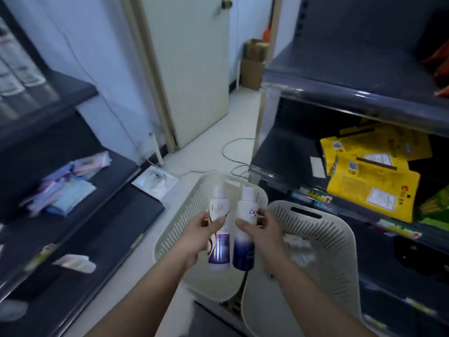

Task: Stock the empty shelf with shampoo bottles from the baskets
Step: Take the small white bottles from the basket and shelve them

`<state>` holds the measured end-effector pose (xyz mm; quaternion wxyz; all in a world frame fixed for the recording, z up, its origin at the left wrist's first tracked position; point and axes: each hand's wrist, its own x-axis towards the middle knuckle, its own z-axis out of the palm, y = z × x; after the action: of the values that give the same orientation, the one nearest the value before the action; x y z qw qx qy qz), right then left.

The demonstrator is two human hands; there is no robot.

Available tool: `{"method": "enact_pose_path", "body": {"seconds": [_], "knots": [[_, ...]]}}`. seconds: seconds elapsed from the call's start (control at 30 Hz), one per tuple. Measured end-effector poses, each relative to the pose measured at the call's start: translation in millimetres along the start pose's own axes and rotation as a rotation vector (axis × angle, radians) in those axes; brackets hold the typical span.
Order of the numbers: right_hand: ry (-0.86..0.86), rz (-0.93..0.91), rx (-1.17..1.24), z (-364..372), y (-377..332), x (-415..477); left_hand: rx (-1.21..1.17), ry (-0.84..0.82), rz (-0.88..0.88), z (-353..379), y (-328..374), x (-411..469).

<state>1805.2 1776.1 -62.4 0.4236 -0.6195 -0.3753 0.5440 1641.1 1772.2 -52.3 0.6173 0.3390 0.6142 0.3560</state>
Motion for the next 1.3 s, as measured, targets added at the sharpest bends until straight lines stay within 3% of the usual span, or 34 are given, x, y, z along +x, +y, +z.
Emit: {"method": "enact_pose_path", "body": {"seconds": [0.2, 0.6, 0.93, 1.3], "knots": [[-0.235, -0.095, -0.121, 93, -40, -15, -0.097, 0.176, 0.054, -101, 21, -48], [-0.661, -0.272, -0.26, 355, -71, -101, -0.256, 0.594, 0.203, -336, 20, -164], [-0.894, -0.358, -0.219, 539, -81, -182, -0.215, 0.809, 0.307, -514, 7, -241], [-1.065, -0.528, -0.162, 686, -128, -219, -0.2, 1.005, 0.466, -647, 31, -281]]}}
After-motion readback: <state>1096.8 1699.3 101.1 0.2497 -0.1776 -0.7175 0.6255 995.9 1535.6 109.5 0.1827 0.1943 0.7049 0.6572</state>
